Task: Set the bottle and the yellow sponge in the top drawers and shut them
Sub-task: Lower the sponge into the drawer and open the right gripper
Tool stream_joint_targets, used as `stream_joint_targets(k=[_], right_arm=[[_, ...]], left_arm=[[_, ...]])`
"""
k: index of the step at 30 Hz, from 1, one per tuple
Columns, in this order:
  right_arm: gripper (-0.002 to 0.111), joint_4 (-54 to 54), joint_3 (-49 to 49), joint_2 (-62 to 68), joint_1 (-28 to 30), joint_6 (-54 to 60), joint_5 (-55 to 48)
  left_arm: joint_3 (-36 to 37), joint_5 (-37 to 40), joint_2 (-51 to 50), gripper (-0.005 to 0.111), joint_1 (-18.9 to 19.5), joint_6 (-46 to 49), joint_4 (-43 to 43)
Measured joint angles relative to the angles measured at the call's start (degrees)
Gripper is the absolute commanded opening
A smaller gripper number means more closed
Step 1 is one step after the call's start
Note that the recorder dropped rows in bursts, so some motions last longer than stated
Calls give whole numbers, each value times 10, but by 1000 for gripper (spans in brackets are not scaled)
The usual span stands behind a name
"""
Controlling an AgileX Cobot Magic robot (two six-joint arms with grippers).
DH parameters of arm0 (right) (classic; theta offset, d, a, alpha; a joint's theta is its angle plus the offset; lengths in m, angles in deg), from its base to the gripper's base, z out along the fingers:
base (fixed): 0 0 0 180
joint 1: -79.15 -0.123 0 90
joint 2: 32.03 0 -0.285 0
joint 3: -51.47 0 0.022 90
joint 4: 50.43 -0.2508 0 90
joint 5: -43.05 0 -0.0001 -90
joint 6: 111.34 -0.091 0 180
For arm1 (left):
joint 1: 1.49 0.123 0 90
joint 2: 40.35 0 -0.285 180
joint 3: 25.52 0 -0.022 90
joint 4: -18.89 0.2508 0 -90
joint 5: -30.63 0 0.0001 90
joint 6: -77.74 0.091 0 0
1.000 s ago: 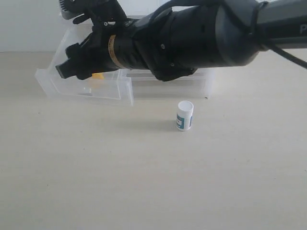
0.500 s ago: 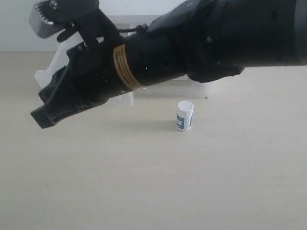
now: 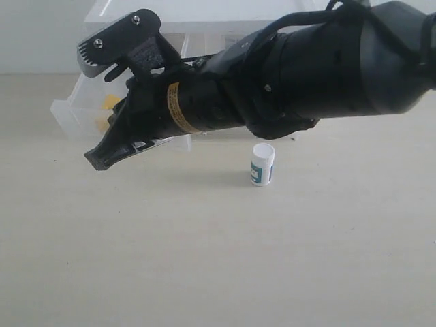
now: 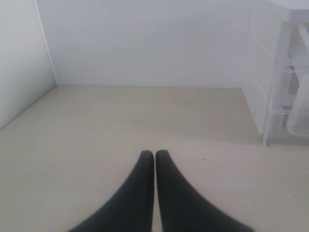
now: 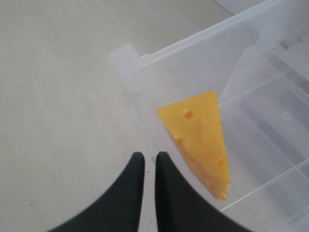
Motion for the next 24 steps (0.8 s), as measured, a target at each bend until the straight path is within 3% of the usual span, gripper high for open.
stream_joint_targets(k=[15, 24], right_arm=[[9, 0, 0, 1, -11, 50, -56], [9, -2, 0, -34, -1, 30, 41]], left_arm=[[0, 0, 0, 4, 0, 0, 0], [0, 0, 0, 4, 0, 0, 0]])
